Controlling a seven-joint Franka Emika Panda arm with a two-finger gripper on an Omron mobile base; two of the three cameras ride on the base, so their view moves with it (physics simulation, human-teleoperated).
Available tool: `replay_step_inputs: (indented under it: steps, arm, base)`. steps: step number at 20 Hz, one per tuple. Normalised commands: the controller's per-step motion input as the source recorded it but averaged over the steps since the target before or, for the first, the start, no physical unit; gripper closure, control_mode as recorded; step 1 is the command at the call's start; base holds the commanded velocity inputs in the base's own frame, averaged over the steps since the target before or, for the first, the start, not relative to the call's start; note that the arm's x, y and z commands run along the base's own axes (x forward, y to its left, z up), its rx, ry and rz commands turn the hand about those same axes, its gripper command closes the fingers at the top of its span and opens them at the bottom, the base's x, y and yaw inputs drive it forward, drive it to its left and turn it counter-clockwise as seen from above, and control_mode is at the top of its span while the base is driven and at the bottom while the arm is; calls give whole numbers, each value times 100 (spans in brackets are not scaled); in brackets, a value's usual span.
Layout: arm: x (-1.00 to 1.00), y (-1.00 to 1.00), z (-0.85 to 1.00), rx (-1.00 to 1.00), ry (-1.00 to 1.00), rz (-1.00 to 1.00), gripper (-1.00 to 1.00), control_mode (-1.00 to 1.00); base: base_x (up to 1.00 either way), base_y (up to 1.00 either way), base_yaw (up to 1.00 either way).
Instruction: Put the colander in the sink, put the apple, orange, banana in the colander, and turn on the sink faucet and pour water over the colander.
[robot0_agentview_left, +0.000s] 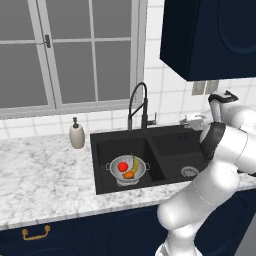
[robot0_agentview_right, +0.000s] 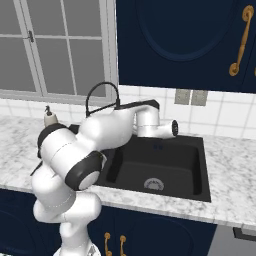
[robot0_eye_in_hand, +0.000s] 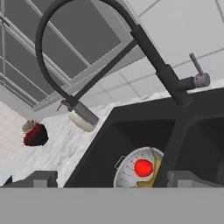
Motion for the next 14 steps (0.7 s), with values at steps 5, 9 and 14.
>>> replay_step_inputs:
  steps: [5,9,14]
  arm:
    - [12,60,-8,0,-14,0,-100,-100]
    - [60,19,0,1,-2,0,-100,-100]
    - [61,0,-8,0,1,0,-100,-100]
  base:
    - [0,0,0]
    - [0,0,0]
    - [0,0,0]
